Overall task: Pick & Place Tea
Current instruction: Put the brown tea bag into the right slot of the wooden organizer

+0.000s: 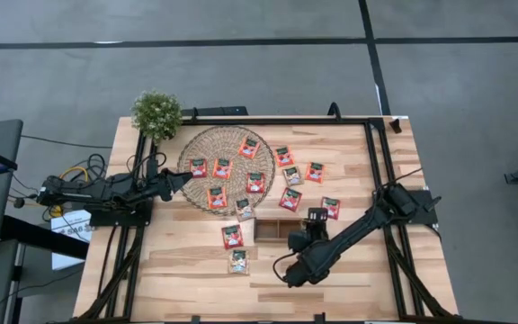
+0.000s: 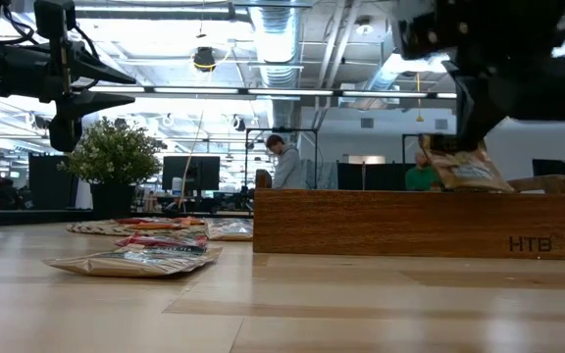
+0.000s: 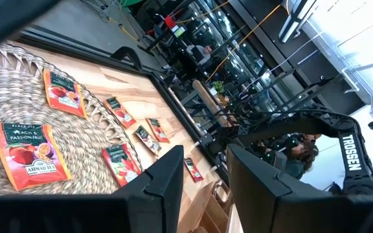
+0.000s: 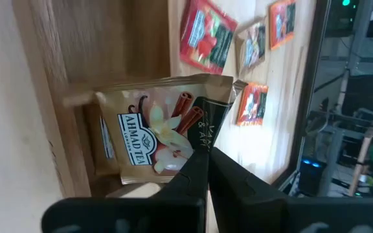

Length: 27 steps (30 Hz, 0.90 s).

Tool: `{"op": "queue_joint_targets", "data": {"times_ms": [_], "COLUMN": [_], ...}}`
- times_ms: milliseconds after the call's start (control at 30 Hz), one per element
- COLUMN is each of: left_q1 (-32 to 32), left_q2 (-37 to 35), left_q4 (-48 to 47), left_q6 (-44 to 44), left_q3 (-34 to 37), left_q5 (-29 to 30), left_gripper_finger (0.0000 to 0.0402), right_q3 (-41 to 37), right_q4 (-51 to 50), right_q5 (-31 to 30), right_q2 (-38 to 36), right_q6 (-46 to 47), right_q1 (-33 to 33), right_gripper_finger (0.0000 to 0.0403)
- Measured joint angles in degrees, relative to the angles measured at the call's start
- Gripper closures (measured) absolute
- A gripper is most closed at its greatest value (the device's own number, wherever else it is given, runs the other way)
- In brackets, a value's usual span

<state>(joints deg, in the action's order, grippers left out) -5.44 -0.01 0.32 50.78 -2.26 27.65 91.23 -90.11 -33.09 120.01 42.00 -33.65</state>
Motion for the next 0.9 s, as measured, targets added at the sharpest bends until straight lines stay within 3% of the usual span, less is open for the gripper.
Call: {"op": "queue_joint_targets", "data": {"times_ms": [900], "left_q1": [-0.02], "left_q2": [0.0], "left_q4": [-0.11], "left_q6": [-0.1], "left_q3": [-0.04], "left_q5": [-0.17], "left_gripper_finger": [0.0291], "right_q3": [-5.82], "right_q4": [0.07], "right_q5": [1.63], "right_q2": [-0.33], "right_q6": [6.19], "right_q1": [0.0], "right_gripper_finger": [0.0403]}}
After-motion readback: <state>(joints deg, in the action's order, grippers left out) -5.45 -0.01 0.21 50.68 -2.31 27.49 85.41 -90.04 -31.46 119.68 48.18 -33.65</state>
